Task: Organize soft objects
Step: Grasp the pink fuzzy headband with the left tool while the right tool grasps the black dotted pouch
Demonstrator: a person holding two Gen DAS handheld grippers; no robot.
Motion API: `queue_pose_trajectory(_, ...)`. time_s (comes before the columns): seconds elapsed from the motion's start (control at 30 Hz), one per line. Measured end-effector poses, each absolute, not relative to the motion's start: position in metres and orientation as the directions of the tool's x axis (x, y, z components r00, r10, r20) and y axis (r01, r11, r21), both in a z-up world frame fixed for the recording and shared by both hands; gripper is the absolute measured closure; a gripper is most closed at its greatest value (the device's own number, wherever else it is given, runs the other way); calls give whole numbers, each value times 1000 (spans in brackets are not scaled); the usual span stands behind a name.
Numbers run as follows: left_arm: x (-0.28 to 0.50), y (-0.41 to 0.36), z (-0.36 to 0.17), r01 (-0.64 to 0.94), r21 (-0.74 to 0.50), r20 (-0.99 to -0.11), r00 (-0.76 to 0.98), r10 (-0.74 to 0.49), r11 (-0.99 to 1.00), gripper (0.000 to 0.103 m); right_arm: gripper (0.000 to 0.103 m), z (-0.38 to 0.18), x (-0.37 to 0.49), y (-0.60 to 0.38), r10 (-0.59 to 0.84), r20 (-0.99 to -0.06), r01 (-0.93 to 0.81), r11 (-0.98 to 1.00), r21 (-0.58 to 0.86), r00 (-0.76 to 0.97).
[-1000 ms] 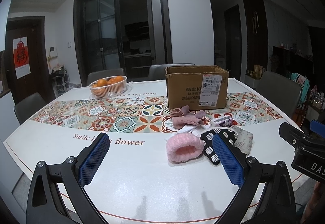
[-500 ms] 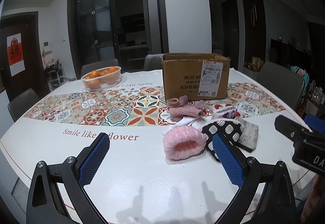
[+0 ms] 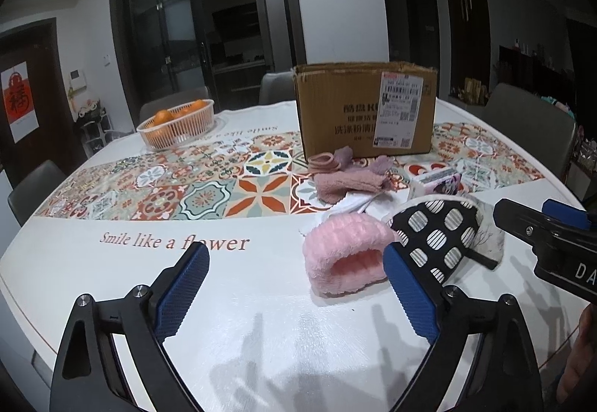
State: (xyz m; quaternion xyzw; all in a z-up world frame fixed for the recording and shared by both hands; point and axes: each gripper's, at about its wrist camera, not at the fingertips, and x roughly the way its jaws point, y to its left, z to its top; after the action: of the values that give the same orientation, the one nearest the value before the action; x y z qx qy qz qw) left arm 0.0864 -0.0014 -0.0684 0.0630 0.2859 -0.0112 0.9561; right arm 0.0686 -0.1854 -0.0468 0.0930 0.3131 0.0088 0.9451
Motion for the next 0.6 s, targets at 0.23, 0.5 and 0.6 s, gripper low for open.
queue_pose_trajectory(0.23, 104, -5, -87, 83, 133, -600, 800, 13, 988, 18, 30, -65, 88, -184, 127, -636, 21, 975, 221, 761)
queue_pose_trajectory(0.5, 122, -6, -98, 98, 134, -641, 768, 11, 986, 33, 38, -86, 108, -188, 180, -685, 38, 956, 290, 705)
queue_pose_trajectory(0.6, 130, -6, -103, 104, 126, -662, 750, 5, 987, 38, 40, -91, 114, -187, 192, -694, 36, 953, 299, 694)
